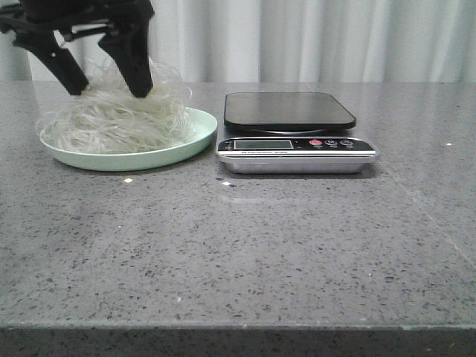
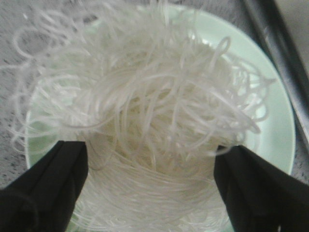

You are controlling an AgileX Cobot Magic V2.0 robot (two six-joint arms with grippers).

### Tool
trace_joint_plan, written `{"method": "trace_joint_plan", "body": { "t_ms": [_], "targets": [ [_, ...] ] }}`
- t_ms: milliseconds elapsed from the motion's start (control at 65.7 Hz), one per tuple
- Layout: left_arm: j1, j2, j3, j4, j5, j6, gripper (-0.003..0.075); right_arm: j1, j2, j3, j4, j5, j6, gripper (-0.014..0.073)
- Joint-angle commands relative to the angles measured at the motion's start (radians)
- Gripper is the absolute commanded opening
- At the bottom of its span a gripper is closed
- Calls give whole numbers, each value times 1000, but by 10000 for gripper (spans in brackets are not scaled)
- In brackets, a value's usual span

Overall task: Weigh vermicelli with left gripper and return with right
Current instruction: 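Lower the left gripper onto the vermicelli pile and close it, then carry the vermicelli with the left gripper onto the scale platform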

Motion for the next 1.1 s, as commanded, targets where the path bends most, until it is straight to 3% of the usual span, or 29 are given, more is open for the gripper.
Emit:
{"method": "trace_joint_plan", "body": {
  "t_ms": [0,76,137,244,274,335,457,761,1081],
  "targets": [
    [-7,13,-83,-19,73,-2,564,-4,-18,-8,-8,-82,-8,167],
    [-7,34,-105,-21,109,2,512,-4,-18,-8,-8,-82,-8,167],
    [-7,48,-120,-21,127,4,417,-4,-18,-8,-8,-82,-8,167],
    [-5,50,-151,-21,134,16,136,-4,-18,-8,-8,-82,-8,167],
    [-5,50,-165,-21,135,27,111,-4,-18,-8,-8,-82,-8,167],
    [-5,47,-199,-21,144,33,157,-4,-18,-8,-8,-82,-8,167],
    [-5,41,-288,-44,168,33,124,-4,-18,-8,-8,-82,-8,167],
    [-59,31,-541,-194,148,50,127,-4,-18,-8,-8,-82,-8,167],
    [-172,84,-568,-242,1,45,127,-4,-18,-8,-8,-82,-8,167]
  ]
}}
